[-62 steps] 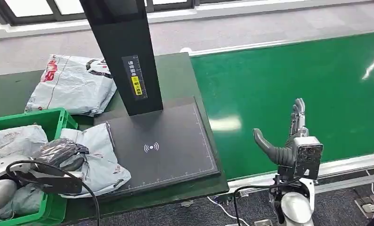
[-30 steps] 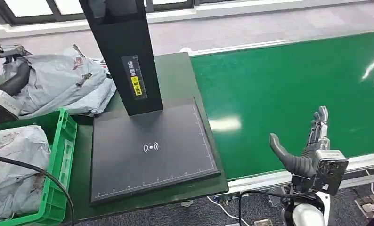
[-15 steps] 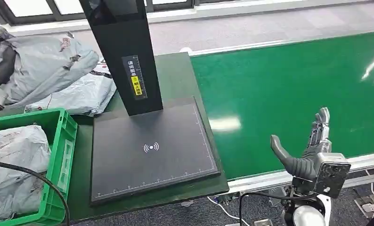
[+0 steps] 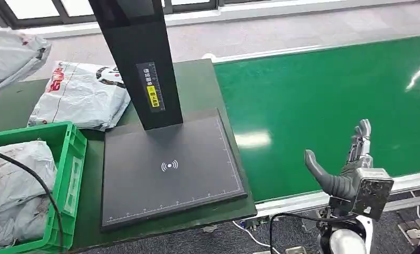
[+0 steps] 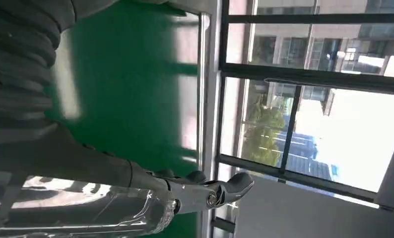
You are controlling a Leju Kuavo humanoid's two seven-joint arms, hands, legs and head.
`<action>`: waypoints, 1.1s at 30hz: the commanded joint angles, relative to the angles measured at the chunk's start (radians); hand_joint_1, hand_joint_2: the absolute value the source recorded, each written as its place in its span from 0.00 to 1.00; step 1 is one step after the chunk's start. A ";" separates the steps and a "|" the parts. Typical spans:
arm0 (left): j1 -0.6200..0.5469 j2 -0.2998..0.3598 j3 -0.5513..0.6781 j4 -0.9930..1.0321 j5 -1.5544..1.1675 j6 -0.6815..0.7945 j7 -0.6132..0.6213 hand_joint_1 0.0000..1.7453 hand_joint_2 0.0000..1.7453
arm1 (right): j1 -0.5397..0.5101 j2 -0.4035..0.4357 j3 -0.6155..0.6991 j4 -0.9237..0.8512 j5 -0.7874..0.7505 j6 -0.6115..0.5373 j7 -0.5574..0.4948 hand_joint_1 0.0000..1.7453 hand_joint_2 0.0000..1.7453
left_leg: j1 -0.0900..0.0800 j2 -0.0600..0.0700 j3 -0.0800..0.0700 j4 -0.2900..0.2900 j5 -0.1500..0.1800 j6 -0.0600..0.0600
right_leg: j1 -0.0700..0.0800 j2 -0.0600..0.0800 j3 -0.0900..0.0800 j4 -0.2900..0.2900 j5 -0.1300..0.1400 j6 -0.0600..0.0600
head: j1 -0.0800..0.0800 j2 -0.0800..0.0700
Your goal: Moved the parcel from conveyor to table for the left to box.
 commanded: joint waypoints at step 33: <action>0.576 0.228 0.254 -0.123 0.251 -0.344 -0.123 1.00 1.00 | -0.037 -0.057 0.018 0.066 -0.014 -0.008 0.024 0.00 1.00 | 0.000 -0.002 0.002 -0.003 0.000 0.000 | 0.000 -0.002 0.002 -0.003 -0.002 -0.001 | 0.000 0.000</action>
